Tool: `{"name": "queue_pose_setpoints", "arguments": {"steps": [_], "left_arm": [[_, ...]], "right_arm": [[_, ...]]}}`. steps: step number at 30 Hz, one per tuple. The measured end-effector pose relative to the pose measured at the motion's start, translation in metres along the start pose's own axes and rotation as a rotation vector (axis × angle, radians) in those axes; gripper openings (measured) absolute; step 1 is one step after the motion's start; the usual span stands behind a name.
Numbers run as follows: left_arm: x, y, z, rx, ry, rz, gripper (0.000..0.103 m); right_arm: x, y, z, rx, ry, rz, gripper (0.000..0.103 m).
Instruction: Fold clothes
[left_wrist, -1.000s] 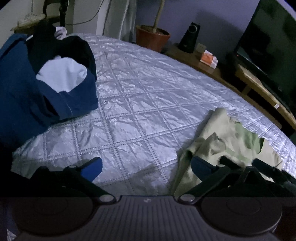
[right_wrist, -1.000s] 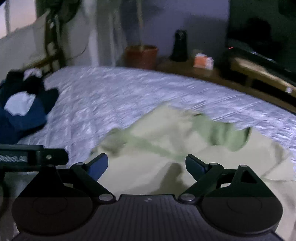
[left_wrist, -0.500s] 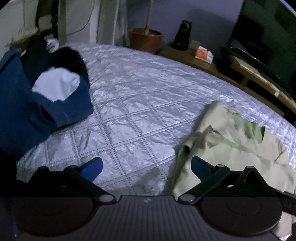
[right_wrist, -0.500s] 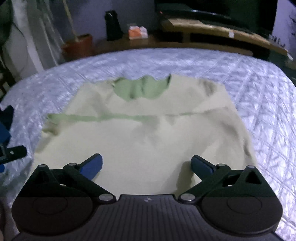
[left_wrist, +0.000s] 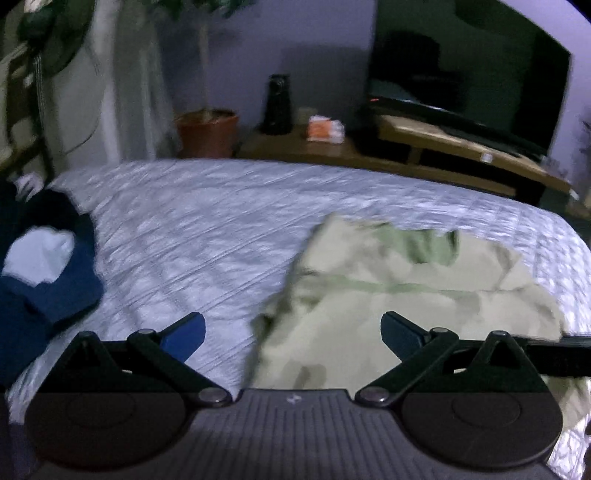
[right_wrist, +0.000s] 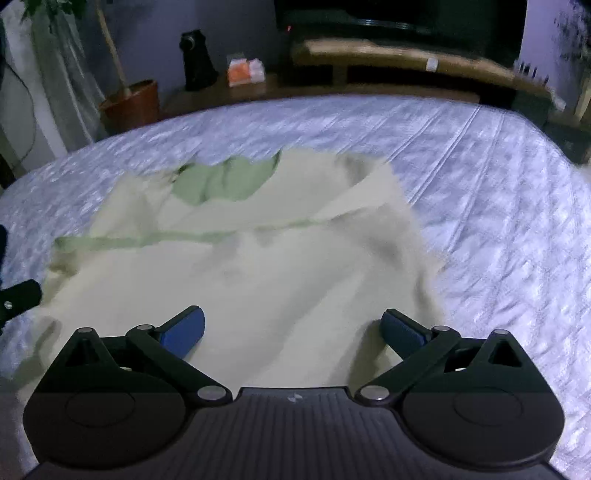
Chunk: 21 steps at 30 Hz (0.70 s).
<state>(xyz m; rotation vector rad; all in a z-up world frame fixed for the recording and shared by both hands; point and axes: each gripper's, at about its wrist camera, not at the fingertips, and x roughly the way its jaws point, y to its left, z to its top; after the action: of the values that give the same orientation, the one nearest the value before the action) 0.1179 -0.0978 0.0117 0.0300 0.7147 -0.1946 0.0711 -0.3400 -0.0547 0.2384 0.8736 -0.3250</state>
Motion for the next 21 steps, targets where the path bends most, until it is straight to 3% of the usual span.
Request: {"name": "queue_pose_setpoints", "arguments": {"steps": [7, 10, 13, 15, 16, 19, 21], "left_arm": [[0.026, -0.017, 0.001, 0.061, 0.055, 0.019, 0.101], [0.034, -0.017, 0.003, 0.063, 0.054, 0.098, 0.100], [0.037, -0.012, 0.006, 0.078, 0.002, 0.277, 0.100], [0.039, -0.003, 0.007, 0.050, -0.003, 0.310, 0.100], [0.039, 0.001, 0.007, 0.035, -0.002, 0.314, 0.099], [0.039, 0.006, 0.008, 0.019, -0.011, 0.325, 0.097], [0.038, 0.001, 0.006, 0.041, -0.021, 0.312, 0.097]], "right_arm": [[0.012, -0.025, 0.008, 0.057, 0.009, 0.049, 0.103], [0.020, -0.033, 0.007, 0.047, 0.027, 0.056, 0.103], [0.022, -0.040, 0.006, 0.021, -0.011, -0.055, 0.103], [0.022, -0.054, 0.007, 0.058, -0.026, -0.165, 0.103], [0.021, -0.065, 0.008, 0.110, -0.030, -0.162, 0.102], [0.011, -0.085, 0.010, 0.266, -0.060, 0.026, 0.101], [0.007, -0.075, 0.012, 0.249, -0.078, 0.084, 0.102]]}}
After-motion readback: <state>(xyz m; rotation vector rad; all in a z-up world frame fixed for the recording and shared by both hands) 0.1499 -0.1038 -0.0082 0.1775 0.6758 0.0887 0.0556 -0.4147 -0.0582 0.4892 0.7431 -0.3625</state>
